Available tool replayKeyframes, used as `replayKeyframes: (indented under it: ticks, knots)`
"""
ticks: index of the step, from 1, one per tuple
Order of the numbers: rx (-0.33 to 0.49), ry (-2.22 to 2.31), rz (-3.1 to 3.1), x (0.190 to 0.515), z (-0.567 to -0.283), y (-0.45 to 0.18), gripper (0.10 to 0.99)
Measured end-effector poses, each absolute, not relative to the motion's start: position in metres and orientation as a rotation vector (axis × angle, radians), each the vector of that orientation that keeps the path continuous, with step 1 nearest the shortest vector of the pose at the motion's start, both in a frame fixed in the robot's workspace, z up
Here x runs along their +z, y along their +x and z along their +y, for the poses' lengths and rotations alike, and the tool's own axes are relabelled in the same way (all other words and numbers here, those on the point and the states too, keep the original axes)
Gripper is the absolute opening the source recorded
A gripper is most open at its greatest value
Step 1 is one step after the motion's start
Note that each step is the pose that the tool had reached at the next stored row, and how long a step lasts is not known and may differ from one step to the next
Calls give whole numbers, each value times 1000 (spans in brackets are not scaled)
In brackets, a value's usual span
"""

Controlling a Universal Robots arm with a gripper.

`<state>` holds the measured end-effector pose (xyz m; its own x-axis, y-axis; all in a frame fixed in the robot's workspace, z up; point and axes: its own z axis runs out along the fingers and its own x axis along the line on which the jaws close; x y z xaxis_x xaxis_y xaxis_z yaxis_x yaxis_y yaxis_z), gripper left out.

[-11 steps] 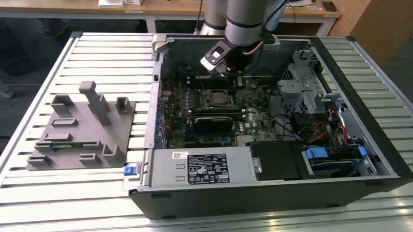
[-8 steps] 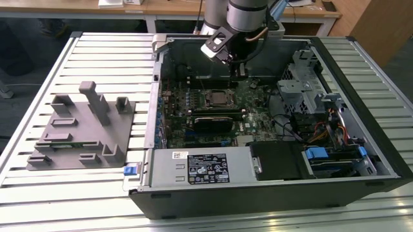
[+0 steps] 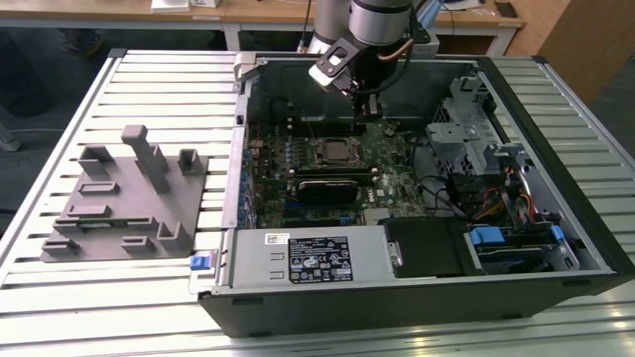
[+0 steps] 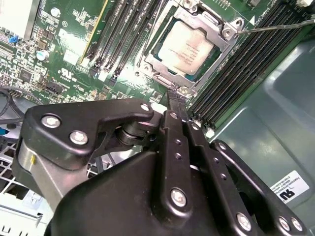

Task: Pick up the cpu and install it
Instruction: 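Close the cpu cover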

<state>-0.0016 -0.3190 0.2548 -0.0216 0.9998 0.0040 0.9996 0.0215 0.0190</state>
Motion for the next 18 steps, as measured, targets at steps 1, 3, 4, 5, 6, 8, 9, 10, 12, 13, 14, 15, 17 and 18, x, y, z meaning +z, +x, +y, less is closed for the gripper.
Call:
replayKeyframes:
  ticks: [1,3,4,5,6,8,9,10,12,13,14,15,17,18]
  knots:
    - [26,2190,2238,255,-319,-2,106]
    - [26,2190,2238,255,-319,-2,106]
    - [26,2190,2238,255,-319,-2,106]
    - [26,2190,2238,255,-319,-2,106]
    - [25,2190,2238,256,-319,-2,106]
    - [26,2190,2238,260,-319,-2,106]
    - [26,2190,2238,263,-319,-2,106]
    - [25,2190,2238,263,-319,-2,106]
    - [26,2190,2238,263,-319,-2,106]
    - [26,2190,2238,263,-319,-2,106]
    - [26,2190,2238,263,-319,-2,106]
    - [26,2190,2238,263,-319,-2,106]
    - [26,2190,2238,263,-319,-2,106]
    - [26,2190,2238,263,-319,-2,106]
